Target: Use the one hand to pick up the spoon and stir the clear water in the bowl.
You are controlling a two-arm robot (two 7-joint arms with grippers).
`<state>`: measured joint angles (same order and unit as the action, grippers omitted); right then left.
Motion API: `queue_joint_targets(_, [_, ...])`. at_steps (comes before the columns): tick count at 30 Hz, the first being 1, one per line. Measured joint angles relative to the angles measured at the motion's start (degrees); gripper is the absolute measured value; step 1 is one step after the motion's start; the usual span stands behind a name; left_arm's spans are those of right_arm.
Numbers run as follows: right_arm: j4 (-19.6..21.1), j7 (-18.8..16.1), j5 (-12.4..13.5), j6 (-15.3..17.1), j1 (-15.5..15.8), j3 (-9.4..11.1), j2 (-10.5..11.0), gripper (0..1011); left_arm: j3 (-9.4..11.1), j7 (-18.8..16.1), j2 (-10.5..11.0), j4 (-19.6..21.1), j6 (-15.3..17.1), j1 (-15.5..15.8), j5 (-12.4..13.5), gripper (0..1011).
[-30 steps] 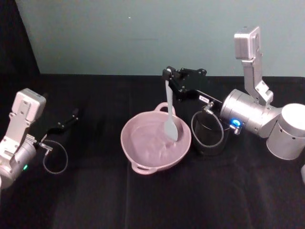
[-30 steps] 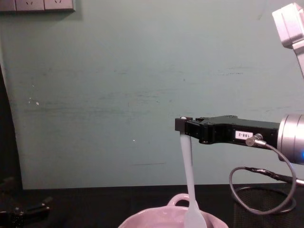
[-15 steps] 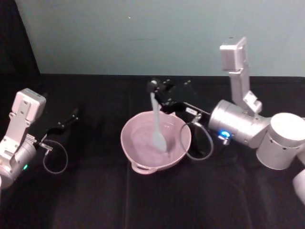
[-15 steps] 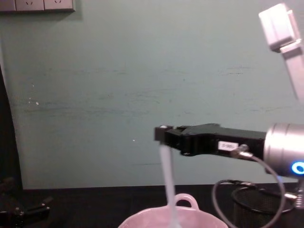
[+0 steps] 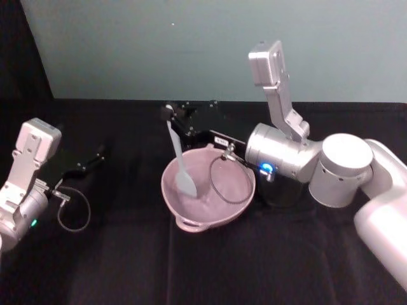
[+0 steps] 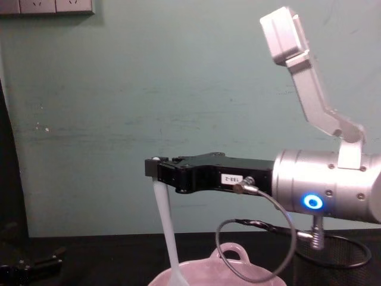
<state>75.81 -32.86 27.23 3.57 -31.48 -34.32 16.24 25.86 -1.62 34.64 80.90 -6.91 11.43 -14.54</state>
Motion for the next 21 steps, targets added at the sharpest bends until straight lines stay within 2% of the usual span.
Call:
queue_joint_targets(6, [-3.66,-0.14,-0.31,-0.86,-2.07,0.01,-1.19,94,0.00,0.00,0.00,0.00,0.00,0.00,0.00,1011])
queue_joint_targets(11, [-5.77,0.41,-0.55,-1.45,-2.78,1.20,-1.03,94,0.00,0.00,0.00,0.00,0.00,0.00,0.00,1011])
queue_joint_targets(15, [-5.37,1.41,-0.66,-1.51,-2.24,2.61,0.19,94,0.00,0.00,0.00,0.00,0.00,0.00,0.00,1011])
queue_joint_targets(21, [-1.65,3.01,-0.39,-1.41,0.26,5.22,2.52,94,0.00,0.00,0.00,0.00,0.00,0.00,0.00,1011])
